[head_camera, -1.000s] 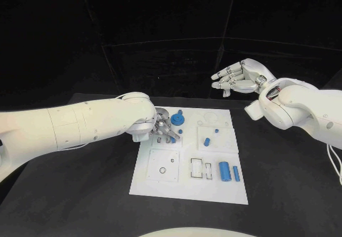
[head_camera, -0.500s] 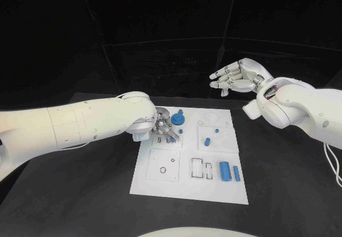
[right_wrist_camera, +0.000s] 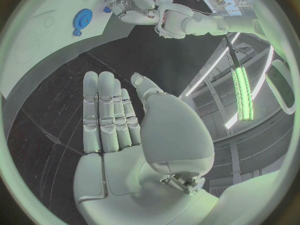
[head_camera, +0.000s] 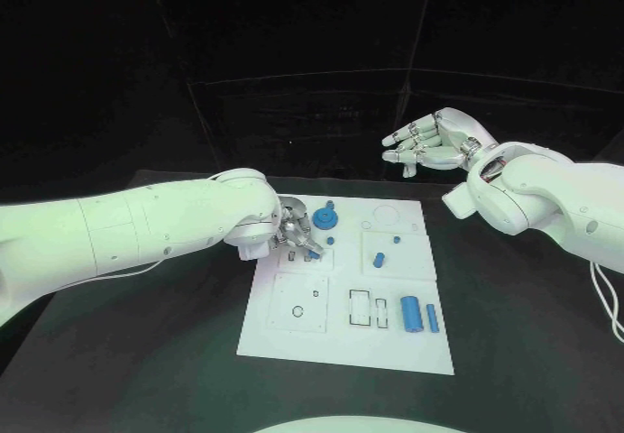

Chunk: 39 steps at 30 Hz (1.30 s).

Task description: Assemble the parts on the task board

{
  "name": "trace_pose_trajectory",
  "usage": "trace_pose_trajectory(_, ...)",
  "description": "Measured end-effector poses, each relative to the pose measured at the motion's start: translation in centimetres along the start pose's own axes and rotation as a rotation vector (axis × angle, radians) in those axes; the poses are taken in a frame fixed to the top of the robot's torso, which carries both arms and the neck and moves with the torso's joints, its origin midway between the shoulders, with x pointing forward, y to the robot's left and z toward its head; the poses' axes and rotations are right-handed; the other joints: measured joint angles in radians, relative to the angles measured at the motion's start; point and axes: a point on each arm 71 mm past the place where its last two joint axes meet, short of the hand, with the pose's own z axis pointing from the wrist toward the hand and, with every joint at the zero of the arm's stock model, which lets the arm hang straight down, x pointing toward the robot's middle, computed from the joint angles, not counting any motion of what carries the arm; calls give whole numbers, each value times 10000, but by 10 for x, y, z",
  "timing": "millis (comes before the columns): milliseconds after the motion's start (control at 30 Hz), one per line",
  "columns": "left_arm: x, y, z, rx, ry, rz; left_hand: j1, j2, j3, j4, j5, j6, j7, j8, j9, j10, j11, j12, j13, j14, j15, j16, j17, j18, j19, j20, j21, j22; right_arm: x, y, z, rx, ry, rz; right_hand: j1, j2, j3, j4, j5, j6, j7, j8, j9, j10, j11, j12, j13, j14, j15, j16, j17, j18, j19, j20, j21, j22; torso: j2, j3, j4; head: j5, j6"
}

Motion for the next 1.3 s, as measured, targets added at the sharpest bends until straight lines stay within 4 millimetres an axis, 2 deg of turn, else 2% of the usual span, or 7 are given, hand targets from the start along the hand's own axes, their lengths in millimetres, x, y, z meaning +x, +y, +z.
trace_pose_trajectory(33, 0, 1, 0, -8, 8, -64, -267, -264, 568, -41, 1, 13, 13, 28, 77, 4, 4, 0, 3, 0, 0, 0, 0, 0, 0, 0, 0, 8, 0, 0, 0, 5, 5, -1, -2, 2, -16, 16, 0, 0, 0, 0, 0, 0, 0, 0, 0, 0, 0, 0, -7, 0, 0, 0, 0, 0, 0, -1, 0, 4, -1)
trace_pose_trajectory(67, 0, 3, -1, -12, 11, -119, -772, -693, 1690, -288, 33, 39, 40, 111, 173, 54, 53, 0, -3, 0, 0, 0, 0, 0, 0, 0, 0, 26, 0, 0, 0, 9, 7, -2, -2, 2, -26, 26, 0, 0, 0, 0, 0, 0, 0, 0, 0, 0, 0, 0, -14, 0, 0, 0, 0, 0, 1, -1, 4, 14, -4)
trace_pose_trajectory(100, 0, 4, -1, -14, 9, -178, -1050, -906, 2294, -436, 42, 50, 50, 165, 231, 73, 73, 0, -6, 0, 0, 0, 0, 0, 0, 0, 0, 43, 0, 0, 0, 14, 8, -3, -29, 28, -26, 26, 0, 0, 0, 0, 0, 0, 0, 0, -6, 0, 0, -19, -22, 0, 0, 0, 0, 0, 1, -1, 6, 23, -5)
trace_pose_trajectory(233, -1, 8, -3, -1, -15, -454, -1855, -1467, 3700, -575, 315, 52, 53, 388, 557, 135, 88, 115, 9, 0, 0, 0, 0, 0, 1, 0, 0, 137, 1, 0, 1, 13, 42, 5, -123, -12, -79, 79, 66, 0, 0, 0, 0, 0, 0, 0, -25, 0, 0, -51, -76, -1, 0, 0, 0, -1, 5, -1, 11, 50, -5)
trace_pose_trajectory(333, -1, 11, -5, 46, -60, -666, -2091, -1639, 4090, -673, 431, 66, 66, 459, 667, 184, 67, 160, 44, 0, 0, 0, 0, 0, 21, 21, 0, 185, 1, 0, 1, 12, 74, 20, -123, -12, -79, 78, 66, 0, 0, 0, 0, 0, 0, 0, -24, 0, 0, -51, -87, -1, 0, 0, 0, 8, 7, 2, 10, 74, -6)
trace_pose_trajectory(667, 4, 19, -13, 223, -339, -1148, -2241, -1694, 4332, -807, 462, 112, 30, 504, 772, 252, 65, 198, 72, 0, -1, 0, 0, 0, 38, 37, 0, 212, 0, -2, 1, 59, 89, 29, -122, -12, -76, 132, 116, 0, 0, 0, 0, 0, 0, 0, -32, 0, 0, -51, -100, -1, 0, 0, 0, 7, 7, -15, 7, 108, -70)
trace_pose_trajectory(1300, 8, 29, -10, 34, -1560, -665, -2398, -1823, 4541, -1016, 457, 128, 47, 545, 818, 290, 33, 264, 127, -1, -1, 0, -1, 1, 37, 37, 40, 288, -2, -4, 0, 96, 162, 69, -213, 0, -124, 179, 164, -28, -28, 0, 0, 1, 0, 38, -53, -1, 0, -50, -145, -1, 0, 0, -39, 5, 3, -5, -17, 187, -125)
